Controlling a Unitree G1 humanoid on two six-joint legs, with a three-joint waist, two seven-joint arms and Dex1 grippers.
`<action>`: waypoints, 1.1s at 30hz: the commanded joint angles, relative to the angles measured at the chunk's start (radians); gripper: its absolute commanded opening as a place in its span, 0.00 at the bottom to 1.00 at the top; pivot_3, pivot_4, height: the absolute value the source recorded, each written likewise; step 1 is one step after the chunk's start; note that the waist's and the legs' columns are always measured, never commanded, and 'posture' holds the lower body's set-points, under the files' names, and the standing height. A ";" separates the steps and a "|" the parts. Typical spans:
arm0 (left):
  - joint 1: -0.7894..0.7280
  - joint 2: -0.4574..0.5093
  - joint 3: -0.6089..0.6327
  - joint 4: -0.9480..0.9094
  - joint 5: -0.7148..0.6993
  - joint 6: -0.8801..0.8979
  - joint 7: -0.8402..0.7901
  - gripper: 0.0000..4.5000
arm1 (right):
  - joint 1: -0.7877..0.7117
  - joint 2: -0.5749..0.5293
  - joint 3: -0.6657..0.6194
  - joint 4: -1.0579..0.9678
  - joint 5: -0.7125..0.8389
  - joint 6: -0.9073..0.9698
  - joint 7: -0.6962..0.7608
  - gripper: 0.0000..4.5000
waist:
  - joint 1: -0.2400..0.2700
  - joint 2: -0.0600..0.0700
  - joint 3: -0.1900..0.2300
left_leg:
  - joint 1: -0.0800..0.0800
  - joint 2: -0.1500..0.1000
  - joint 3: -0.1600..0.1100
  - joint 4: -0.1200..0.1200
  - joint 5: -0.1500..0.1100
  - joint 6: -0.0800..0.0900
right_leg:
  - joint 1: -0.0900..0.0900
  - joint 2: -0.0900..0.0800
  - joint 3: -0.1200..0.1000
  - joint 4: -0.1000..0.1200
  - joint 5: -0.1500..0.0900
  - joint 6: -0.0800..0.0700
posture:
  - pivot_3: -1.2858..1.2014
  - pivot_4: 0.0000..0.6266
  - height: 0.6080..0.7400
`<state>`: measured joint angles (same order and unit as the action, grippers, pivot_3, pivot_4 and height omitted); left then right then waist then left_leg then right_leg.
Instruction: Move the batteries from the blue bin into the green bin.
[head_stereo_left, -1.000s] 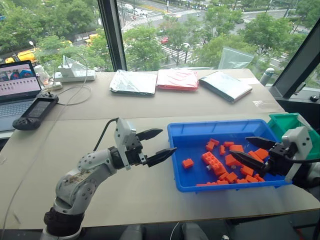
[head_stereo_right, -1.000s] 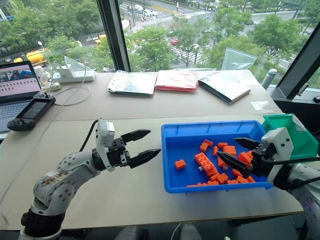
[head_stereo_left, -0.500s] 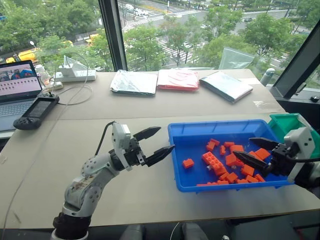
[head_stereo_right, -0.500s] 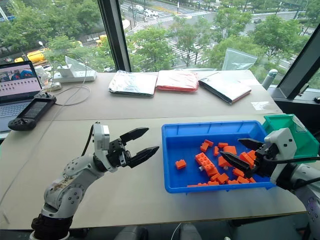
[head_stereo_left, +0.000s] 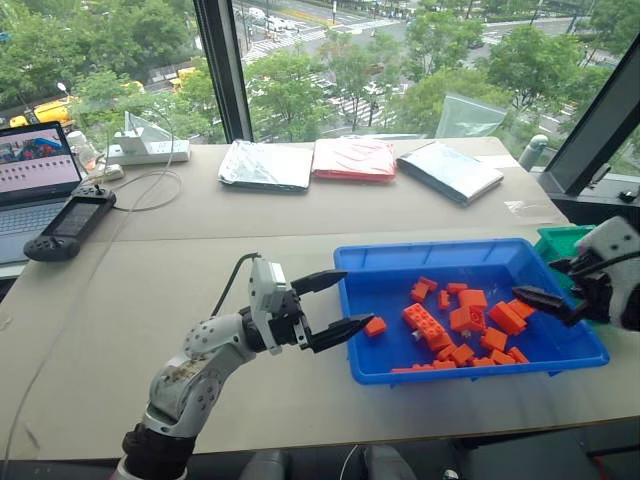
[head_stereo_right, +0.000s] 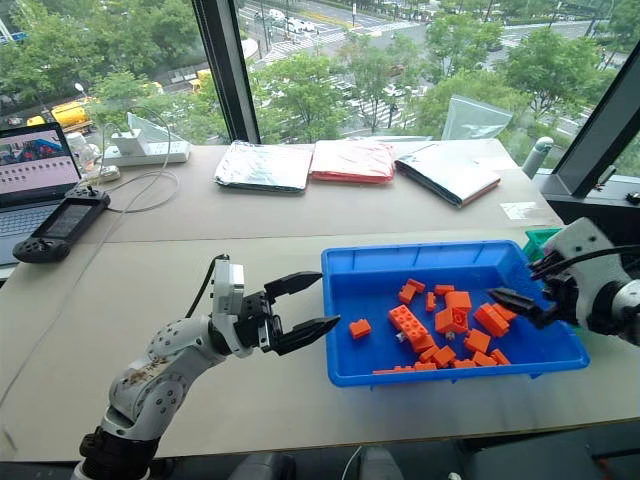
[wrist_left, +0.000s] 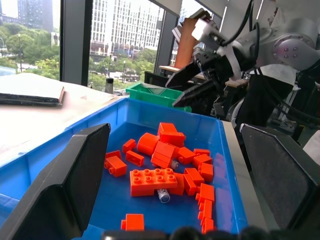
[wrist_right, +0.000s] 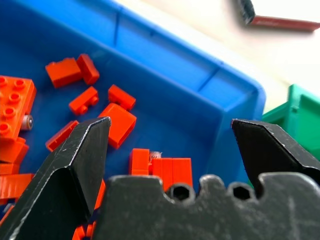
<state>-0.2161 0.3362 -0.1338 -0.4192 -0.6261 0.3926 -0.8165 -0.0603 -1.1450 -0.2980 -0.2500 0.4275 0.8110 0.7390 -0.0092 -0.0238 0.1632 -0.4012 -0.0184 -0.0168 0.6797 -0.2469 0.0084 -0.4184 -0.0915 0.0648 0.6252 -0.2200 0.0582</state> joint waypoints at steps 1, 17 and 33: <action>-0.001 -0.009 0.000 -0.024 0.000 -0.013 0.011 1.00 | -0.003 -0.051 0.006 0.009 -0.082 -0.075 0.020 1.00 | 0.002 0.000 0.000 | 0.000 0.000 0.000 0.000 0.000 0.000 | 0.000 0.000 0.000 0.000 0.000 0.000 | 0.52 0.24 1.00; 0.014 -0.002 0.000 -0.052 -0.006 0.001 0.046 1.00 | -0.005 -0.027 -0.009 -0.007 -0.055 -0.006 0.089 1.00 | 0.000 0.000 0.000 | 0.000 0.000 0.000 0.000 0.000 0.000 | -0.001 0.000 0.000 0.000 0.000 0.000 | 0.52 0.24 1.00; 0.008 -0.001 0.000 -0.063 -0.013 0.028 0.068 1.00 | -0.021 0.062 0.063 0.021 -0.103 -0.013 0.031 0.70 | -0.002 0.000 0.000 | 0.000 0.000 -0.001 0.000 0.000 0.000 | 0.000 0.000 0.000 0.000 0.000 0.000 | 0.52 0.24 1.00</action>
<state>-0.1988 0.3371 -0.1354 -0.4404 -0.6291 0.4205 -0.7540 -0.0613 -1.0833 -0.2140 -0.2087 0.3354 0.8070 0.7804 -0.0112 -0.0236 0.1632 -0.4011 -0.0182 -0.0181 0.6802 -0.2470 0.0086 -0.4189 -0.0914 0.0653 0.6256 -0.2199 0.0584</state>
